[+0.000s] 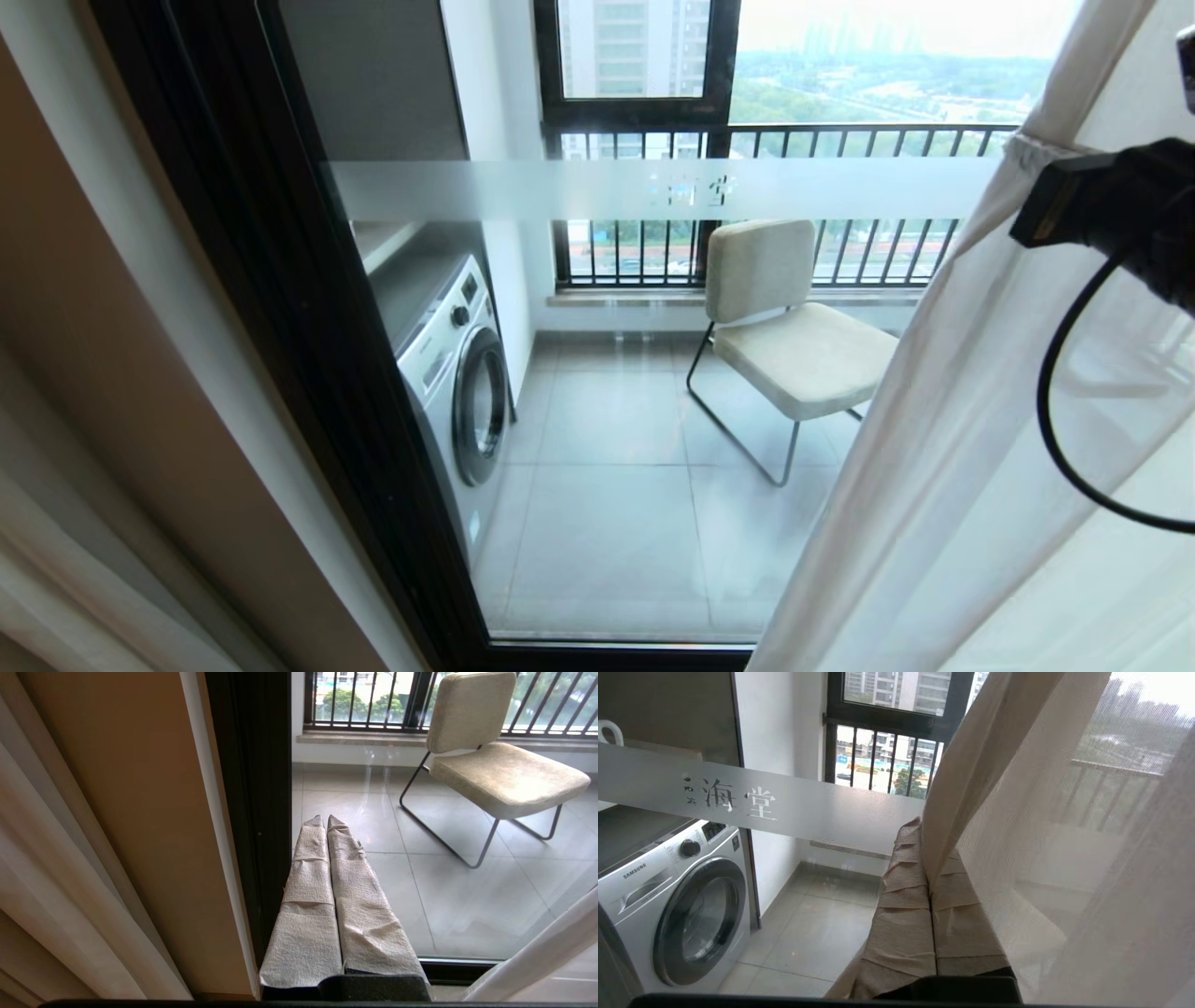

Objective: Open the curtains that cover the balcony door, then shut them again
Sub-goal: Close the inner curtains on both sides

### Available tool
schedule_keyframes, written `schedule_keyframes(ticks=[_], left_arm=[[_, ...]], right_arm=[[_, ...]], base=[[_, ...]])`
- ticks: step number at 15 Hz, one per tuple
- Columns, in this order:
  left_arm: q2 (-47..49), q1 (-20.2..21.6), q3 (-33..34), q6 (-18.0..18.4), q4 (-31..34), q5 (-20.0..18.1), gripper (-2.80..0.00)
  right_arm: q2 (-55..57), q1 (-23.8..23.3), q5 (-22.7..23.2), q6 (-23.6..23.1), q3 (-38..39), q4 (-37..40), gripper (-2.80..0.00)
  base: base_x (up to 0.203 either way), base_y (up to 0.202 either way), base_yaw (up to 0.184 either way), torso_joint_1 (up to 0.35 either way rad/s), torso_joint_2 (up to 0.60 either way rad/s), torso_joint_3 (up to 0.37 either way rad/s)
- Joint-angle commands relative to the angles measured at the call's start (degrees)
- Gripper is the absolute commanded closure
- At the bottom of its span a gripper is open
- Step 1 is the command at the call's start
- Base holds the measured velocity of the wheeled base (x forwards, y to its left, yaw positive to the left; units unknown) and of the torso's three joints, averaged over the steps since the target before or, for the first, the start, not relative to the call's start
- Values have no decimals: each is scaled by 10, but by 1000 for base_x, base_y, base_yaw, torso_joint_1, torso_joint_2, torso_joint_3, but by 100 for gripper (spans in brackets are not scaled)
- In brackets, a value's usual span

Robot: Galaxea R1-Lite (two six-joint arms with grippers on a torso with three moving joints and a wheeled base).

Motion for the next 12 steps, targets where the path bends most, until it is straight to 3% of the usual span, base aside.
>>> schedule_keyframes(ticks=[1,12], left_arm=[[0,0,0,0,0,0,0],[0,0,0,0,0,0,0]], right_arm=[[36,15,-1,-8,-39,-6,0],[76,263,-25,-100,-58,-25,0]], base=[[0,0,0,0,0,0],[0,0,0,0,0,0]])
